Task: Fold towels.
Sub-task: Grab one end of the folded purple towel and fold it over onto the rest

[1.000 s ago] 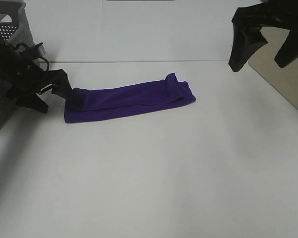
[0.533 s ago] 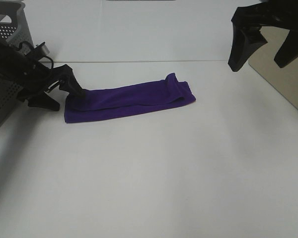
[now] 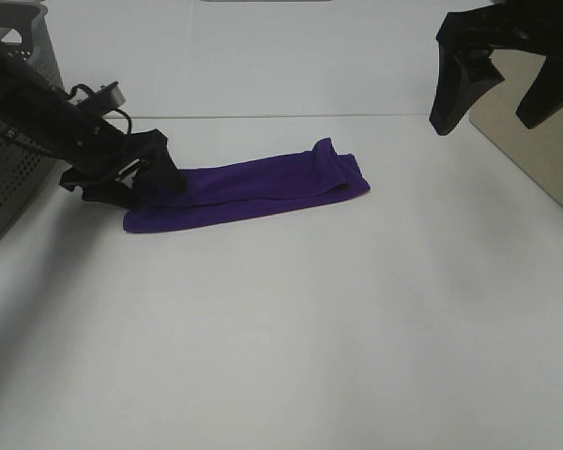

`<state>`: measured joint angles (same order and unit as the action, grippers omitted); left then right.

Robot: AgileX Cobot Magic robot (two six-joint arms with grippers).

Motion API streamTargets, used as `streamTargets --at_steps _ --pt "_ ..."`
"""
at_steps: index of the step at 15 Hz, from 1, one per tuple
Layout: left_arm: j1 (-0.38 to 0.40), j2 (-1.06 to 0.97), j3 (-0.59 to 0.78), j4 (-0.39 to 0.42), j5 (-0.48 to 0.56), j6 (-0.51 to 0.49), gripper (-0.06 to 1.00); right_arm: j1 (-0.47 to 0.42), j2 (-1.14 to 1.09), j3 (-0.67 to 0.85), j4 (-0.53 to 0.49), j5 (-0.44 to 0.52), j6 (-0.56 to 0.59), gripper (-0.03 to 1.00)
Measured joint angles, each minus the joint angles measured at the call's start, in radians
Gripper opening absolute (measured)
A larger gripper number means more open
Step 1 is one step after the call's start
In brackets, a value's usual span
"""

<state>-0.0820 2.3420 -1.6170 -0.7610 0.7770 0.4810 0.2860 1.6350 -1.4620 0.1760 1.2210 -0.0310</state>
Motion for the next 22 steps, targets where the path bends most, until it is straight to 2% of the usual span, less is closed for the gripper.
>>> streamTargets --at_steps 2,3,4,7,8,10,11,12,14,18,22 --pt "-0.049 0.0 0.0 0.04 -0.063 -0.032 0.72 0.0 0.0 0.0 0.001 0.0 -0.005 0.89" --pt "-0.058 0.0 0.0 0.059 -0.082 -0.063 0.67 0.0 0.0 0.0 0.002 0.0 -0.006 0.89" --pt "-0.058 0.001 0.0 0.074 -0.091 -0.089 0.57 0.0 0.0 0.0 0.004 0.0 -0.007 0.89" --pt "-0.056 0.005 0.0 0.134 -0.097 -0.11 0.11 0.0 0.0 0.0 0.005 0.0 -0.009 0.89" --pt "-0.056 0.007 -0.01 0.146 -0.081 -0.11 0.04 0.0 0.0 0.0 0.005 0.0 -0.009 0.89" --pt "-0.057 0.013 -0.043 0.187 -0.031 -0.111 0.03 0.0 0.0 0.0 0.005 0.0 -0.009 0.89" --pt "-0.058 0.016 -0.073 0.244 0.016 -0.115 0.03 0.0 0.0 0.0 0.005 0.0 -0.009 0.89" --pt "-0.058 0.012 -0.148 0.362 0.115 -0.144 0.03 0.0 0.0 0.0 0.005 0.0 -0.009 0.89" --pt "-0.058 -0.009 -0.214 0.425 0.174 -0.173 0.03 0.0 0.0 0.0 0.005 0.0 -0.013 0.89" --pt "-0.076 -0.039 -0.338 0.413 0.236 -0.185 0.03 0.0 0.0 0.0 0.005 0.0 -0.027 0.89" --pt "-0.204 0.009 -0.444 0.405 0.22 -0.203 0.03 0.0 0.0 0.0 0.009 0.0 -0.034 0.89"
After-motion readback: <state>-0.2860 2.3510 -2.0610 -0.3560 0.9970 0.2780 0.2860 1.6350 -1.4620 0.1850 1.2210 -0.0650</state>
